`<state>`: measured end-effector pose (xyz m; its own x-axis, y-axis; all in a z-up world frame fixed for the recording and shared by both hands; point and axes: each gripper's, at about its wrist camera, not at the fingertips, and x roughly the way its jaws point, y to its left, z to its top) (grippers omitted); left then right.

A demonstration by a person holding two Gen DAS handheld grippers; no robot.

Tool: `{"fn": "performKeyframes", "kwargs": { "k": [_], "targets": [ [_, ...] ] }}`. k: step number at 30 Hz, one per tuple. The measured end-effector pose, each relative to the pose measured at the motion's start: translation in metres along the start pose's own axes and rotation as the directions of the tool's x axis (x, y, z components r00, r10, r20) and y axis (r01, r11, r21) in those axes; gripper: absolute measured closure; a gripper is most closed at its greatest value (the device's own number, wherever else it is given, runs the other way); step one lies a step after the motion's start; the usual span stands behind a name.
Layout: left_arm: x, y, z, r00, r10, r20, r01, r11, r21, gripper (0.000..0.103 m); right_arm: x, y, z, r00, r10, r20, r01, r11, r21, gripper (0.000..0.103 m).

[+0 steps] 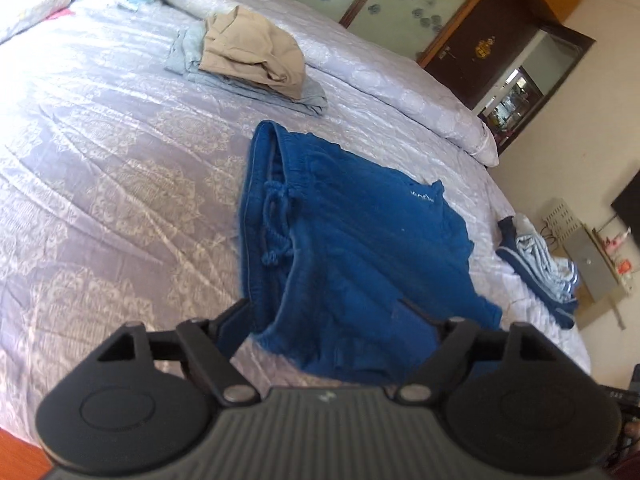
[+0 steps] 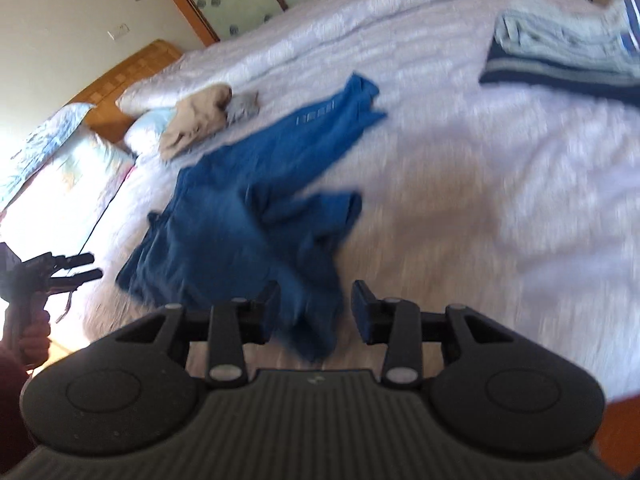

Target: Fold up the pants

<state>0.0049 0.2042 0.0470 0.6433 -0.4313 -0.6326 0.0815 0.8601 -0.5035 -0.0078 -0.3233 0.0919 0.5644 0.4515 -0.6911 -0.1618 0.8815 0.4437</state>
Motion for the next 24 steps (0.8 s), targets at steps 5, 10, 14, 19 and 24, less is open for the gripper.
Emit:
{"fn": "performKeyframes", "kwargs": {
  "k": [5, 10, 14, 19, 24],
  "targets": [
    [0.020, -0.005, -0.008, 0.997, -0.011, -0.079, 0.017, 0.997, 0.078, 0.073, 0.021, 0.002, -0.013, 1.000, 0.000, -0.014, 0.000, 1.000, 0.020, 0.061],
    [0.042, -0.006, -0.012, 0.985, 0.003, -0.170, 0.011, 0.997, 0.081, 0.101, 0.047, 0.008, -0.021, 0.999, 0.001, -0.054, -0.001, 1.000, -0.004, 0.097],
    [0.018, -0.009, 0.005, 0.992, -0.085, -0.098, 0.085, 0.996, 0.001, 0.101, 0.035, 0.015, -0.011, 1.000, 0.010, -0.010, -0.010, 1.000, -0.005, 0.096],
    [-0.017, -0.015, 0.023, 0.997, -0.078, 0.017, 0.078, 0.997, 0.000, 0.099, -0.028, 0.011, 0.028, 0.967, 0.089, 0.237, -0.108, 0.992, 0.070, 0.101],
    [0.004, -0.015, 0.021, 0.999, 0.026, -0.040, -0.023, 0.998, 0.062, 0.069, -0.050, -0.005, 0.047, 0.928, 0.066, 0.366, -0.121, 0.984, 0.130, 0.101]
  ]
}}
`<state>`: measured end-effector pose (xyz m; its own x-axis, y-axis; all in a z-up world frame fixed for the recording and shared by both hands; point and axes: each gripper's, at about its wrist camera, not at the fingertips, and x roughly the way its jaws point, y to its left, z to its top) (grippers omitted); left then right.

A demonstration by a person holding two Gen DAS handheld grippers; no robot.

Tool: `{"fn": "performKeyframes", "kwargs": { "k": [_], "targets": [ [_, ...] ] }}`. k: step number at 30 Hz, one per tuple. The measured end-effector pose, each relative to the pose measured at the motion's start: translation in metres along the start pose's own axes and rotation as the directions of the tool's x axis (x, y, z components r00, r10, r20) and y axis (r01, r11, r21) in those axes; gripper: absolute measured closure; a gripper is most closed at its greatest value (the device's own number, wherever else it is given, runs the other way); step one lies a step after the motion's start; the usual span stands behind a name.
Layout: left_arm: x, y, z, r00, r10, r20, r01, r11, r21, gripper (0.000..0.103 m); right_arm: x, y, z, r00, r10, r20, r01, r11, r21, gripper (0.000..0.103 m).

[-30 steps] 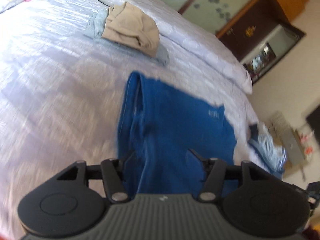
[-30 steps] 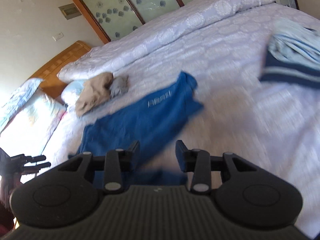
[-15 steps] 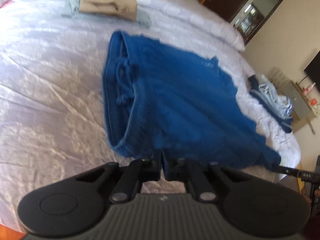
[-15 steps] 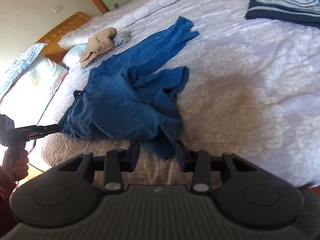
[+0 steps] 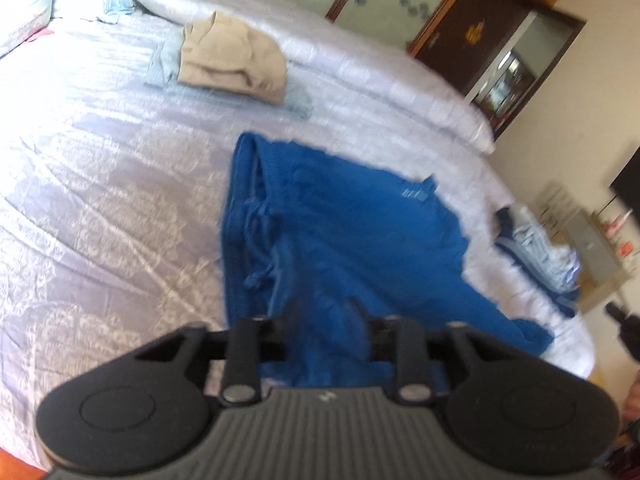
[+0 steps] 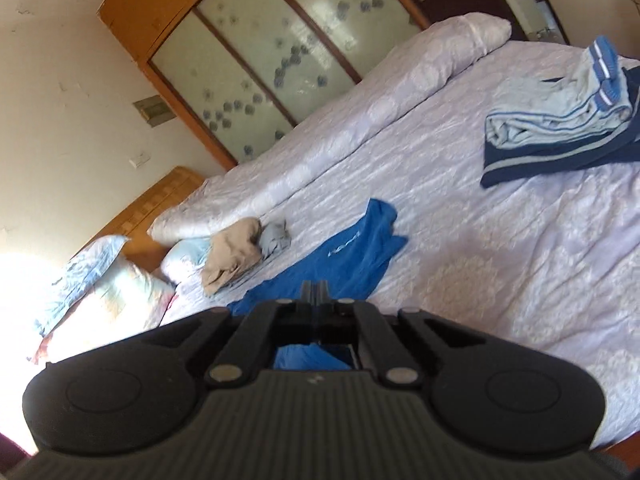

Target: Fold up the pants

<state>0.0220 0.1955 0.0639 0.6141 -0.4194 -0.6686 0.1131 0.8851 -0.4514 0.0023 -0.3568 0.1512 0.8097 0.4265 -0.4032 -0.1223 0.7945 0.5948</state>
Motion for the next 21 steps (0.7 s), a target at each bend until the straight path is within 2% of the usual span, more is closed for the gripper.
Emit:
{"fn": "performKeyframes", "kwargs": {
  "k": [1, 3, 5, 6, 8, 9, 10, 11, 14, 17, 21],
  "targets": [
    [0.005, 0.000, -0.001, 1.000, 0.025, -0.010, -0.025, 0.999, 0.028, 0.064, 0.002, -0.002, -0.001, 1.000, -0.021, 0.003, 0.021, 1.000, -0.001, 0.101],
    [0.017, 0.001, -0.004, 0.997, 0.067, -0.032, -0.065, 0.995, 0.075, 0.063, 0.007, -0.008, -0.009, 0.999, -0.036, -0.009, 0.037, 0.999, 0.011, 0.095],
    [0.028, 0.003, -0.008, 0.996, 0.061, -0.071, -0.054, 0.994, 0.096, 0.063, 0.013, -0.012, -0.020, 0.996, -0.069, -0.063, 0.068, 0.998, -0.017, 0.094],
    [0.033, 0.003, -0.010, 0.995, 0.060, -0.085, -0.051, 0.993, 0.104, 0.063, 0.016, -0.013, -0.029, 0.991, -0.098, -0.096, 0.093, 0.994, -0.053, 0.090],
    [0.039, 0.004, -0.015, 0.992, 0.069, -0.102, -0.056, 0.991, 0.122, 0.064, 0.019, -0.017, -0.048, 0.975, -0.152, -0.163, 0.133, 0.984, -0.121, 0.073],
    [0.041, 0.005, -0.016, 0.992, 0.068, -0.104, -0.055, 0.991, 0.120, 0.065, 0.023, -0.018, -0.057, 0.966, -0.177, -0.188, 0.150, 0.977, -0.150, 0.059],
    [0.041, 0.007, -0.016, 0.993, 0.059, -0.102, -0.047, 0.993, 0.110, 0.078, 0.026, -0.020, -0.065, 0.959, -0.197, -0.204, 0.164, 0.972, -0.169, 0.051],
    [0.039, 0.008, -0.015, 0.994, 0.042, -0.103, -0.032, 0.995, 0.098, 0.096, 0.028, -0.024, -0.072, 0.953, -0.211, -0.218, 0.176, 0.970, -0.171, 0.051],
    [0.030, 0.006, -0.010, 0.996, 0.008, -0.089, -0.003, 0.998, 0.059, 0.096, 0.041, -0.031, -0.086, 0.942, -0.205, -0.268, 0.171, 0.975, -0.142, 0.051],
    [0.017, -0.001, -0.005, 0.998, 0.013, -0.058, -0.010, 0.998, 0.058, 0.096, 0.048, -0.018, -0.089, 0.937, -0.228, -0.263, 0.169, 0.959, -0.229, 0.051],
    [0.004, 0.005, 0.011, 0.999, -0.030, -0.012, 0.030, 0.999, -0.035, 0.096, 0.049, 0.001, -0.091, 0.941, -0.221, -0.257, 0.119, 0.925, -0.362, 0.052]
  ]
}}
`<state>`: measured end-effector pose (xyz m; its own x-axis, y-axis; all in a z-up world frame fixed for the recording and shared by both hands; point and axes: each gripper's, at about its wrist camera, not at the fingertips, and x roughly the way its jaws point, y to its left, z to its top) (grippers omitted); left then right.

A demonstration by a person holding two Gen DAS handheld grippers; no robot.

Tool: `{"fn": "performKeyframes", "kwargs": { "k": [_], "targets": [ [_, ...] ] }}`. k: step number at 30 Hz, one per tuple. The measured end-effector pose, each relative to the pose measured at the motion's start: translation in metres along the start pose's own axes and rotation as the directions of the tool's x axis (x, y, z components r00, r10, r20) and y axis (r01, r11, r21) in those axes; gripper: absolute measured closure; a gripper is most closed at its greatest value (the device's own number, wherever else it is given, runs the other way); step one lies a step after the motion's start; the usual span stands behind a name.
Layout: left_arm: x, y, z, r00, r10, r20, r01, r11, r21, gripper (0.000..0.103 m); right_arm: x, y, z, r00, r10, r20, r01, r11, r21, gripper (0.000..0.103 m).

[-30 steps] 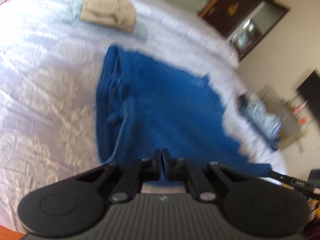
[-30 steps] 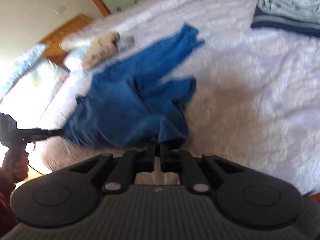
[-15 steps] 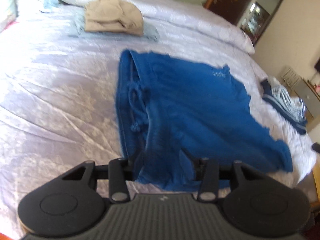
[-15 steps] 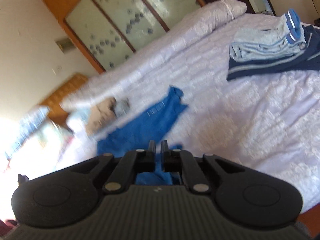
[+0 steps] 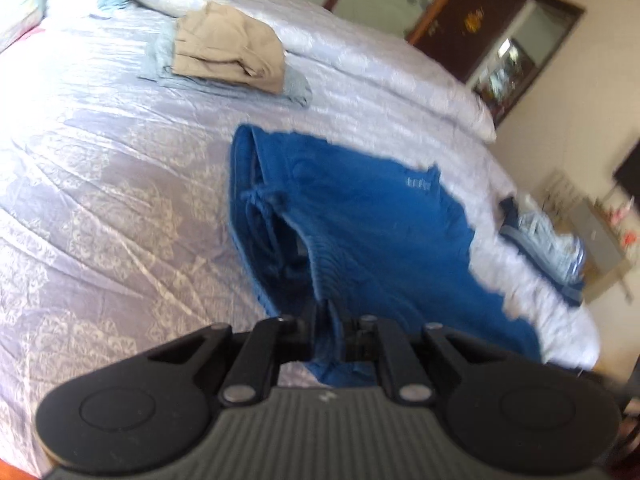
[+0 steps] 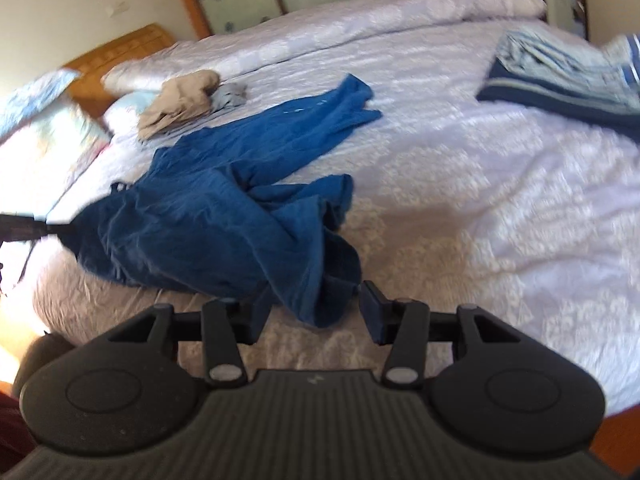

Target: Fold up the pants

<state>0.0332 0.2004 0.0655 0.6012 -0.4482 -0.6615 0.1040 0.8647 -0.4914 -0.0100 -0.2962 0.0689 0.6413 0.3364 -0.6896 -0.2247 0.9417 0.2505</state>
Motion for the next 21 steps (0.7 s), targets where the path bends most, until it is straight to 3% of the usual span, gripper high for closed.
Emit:
{"fn": "performKeyframes", "kwargs": {
  "k": [3, 5, 6, 8, 11, 13, 15, 17, 21],
  "targets": [
    [-0.005, 0.012, 0.012, 0.999, -0.041, 0.021, 0.043, 0.995, -0.089, 0.096, 0.007, 0.008, 0.001, 1.000, 0.001, -0.017, -0.002, 0.996, -0.094, 0.055],
    [-0.006, 0.017, 0.017, 0.998, -0.047, 0.032, 0.051, 0.991, -0.122, 0.096, 0.019, 0.013, 0.003, 0.998, 0.020, -0.065, -0.029, 0.989, -0.144, 0.093],
    [-0.006, 0.020, 0.019, 0.998, -0.045, 0.036, 0.050, 0.990, -0.134, 0.096, 0.026, 0.017, 0.005, 0.995, 0.024, -0.097, -0.041, 0.984, -0.175, 0.101],
    [-0.006, 0.026, 0.021, 0.998, -0.039, 0.041, 0.045, 0.985, -0.165, 0.096, 0.031, 0.021, 0.019, 0.993, 0.055, -0.104, -0.072, 0.982, -0.172, 0.101],
    [0.002, 0.038, 0.022, 0.999, -0.022, 0.033, 0.029, 0.975, -0.218, 0.096, 0.025, 0.002, 0.064, 0.991, 0.130, 0.029, -0.130, 0.991, 0.013, 0.101],
    [0.011, 0.048, 0.023, 0.999, -0.024, 0.022, 0.029, 0.960, -0.280, 0.096, 0.031, -0.014, 0.095, 0.989, 0.095, 0.110, -0.106, 0.990, 0.098, 0.101],
    [0.020, 0.058, 0.025, 0.999, -0.035, 0.022, 0.041, 0.941, -0.337, 0.096, 0.049, -0.021, 0.118, 0.990, 0.017, 0.137, -0.031, 0.994, 0.106, 0.101],
    [0.025, 0.061, 0.026, 0.999, -0.026, 0.029, 0.035, 0.932, -0.361, 0.096, 0.072, -0.024, 0.129, 0.993, -0.030, 0.114, 0.019, 0.995, 0.097, 0.100],
    [0.032, 0.065, 0.026, 1.000, -0.019, 0.013, 0.023, 0.928, -0.372, 0.096, 0.089, -0.034, 0.122, 0.995, -0.087, 0.053, 0.081, 0.991, 0.106, 0.084]
  ]
}}
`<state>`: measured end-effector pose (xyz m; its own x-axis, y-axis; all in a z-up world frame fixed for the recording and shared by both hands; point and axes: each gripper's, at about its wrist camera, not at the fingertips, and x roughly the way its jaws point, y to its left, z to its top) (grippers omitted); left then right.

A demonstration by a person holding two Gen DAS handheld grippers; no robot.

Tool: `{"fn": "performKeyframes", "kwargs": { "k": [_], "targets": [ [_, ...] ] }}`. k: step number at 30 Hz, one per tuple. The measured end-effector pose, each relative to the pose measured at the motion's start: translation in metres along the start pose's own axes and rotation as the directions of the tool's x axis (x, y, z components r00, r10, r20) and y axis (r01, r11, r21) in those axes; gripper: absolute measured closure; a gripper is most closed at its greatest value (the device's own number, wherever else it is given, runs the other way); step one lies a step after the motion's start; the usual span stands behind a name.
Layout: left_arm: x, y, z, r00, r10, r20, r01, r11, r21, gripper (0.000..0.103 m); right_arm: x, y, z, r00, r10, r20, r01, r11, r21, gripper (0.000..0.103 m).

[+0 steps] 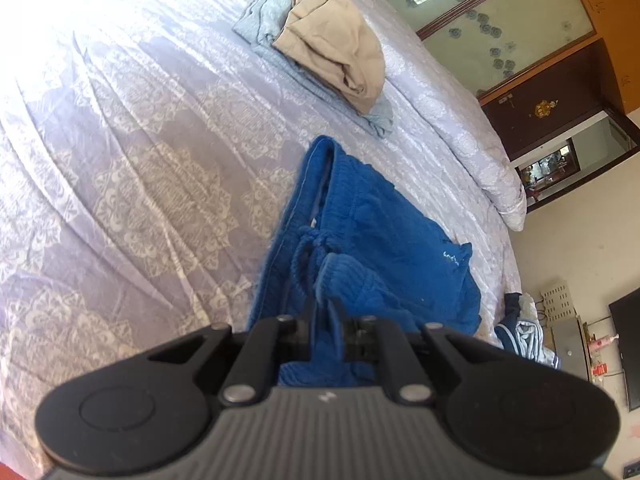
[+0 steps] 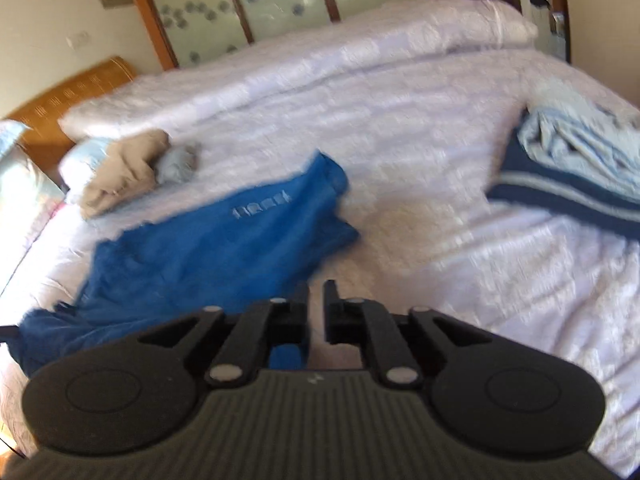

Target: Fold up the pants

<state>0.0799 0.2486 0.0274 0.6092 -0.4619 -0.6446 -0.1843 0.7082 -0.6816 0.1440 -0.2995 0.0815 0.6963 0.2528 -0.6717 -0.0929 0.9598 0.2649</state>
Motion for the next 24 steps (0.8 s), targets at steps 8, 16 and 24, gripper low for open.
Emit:
{"fn": "performKeyframes", "kwargs": {
  "k": [8, 16, 24],
  "targets": [
    [0.003, 0.004, 0.000, 1.000, 0.000, -0.012, 0.000, 1.000, -0.003, 0.095, -0.033, -0.015, -0.034, 0.995, 0.098, -0.010, -0.097, 0.993, 0.067, 0.063],
    [-0.005, 0.003, -0.004, 1.000, -0.001, -0.010, 0.001, 1.000, -0.007, 0.095, 0.005, -0.007, -0.025, 0.979, 0.173, -0.103, -0.165, 0.982, 0.087, 0.093],
    [-0.038, -0.012, -0.014, 0.999, -0.046, 0.001, 0.046, 0.999, 0.018, 0.095, -0.067, 0.001, -0.019, 0.970, 0.244, 0.020, -0.245, 0.964, 0.103, 0.097]
  ]
}}
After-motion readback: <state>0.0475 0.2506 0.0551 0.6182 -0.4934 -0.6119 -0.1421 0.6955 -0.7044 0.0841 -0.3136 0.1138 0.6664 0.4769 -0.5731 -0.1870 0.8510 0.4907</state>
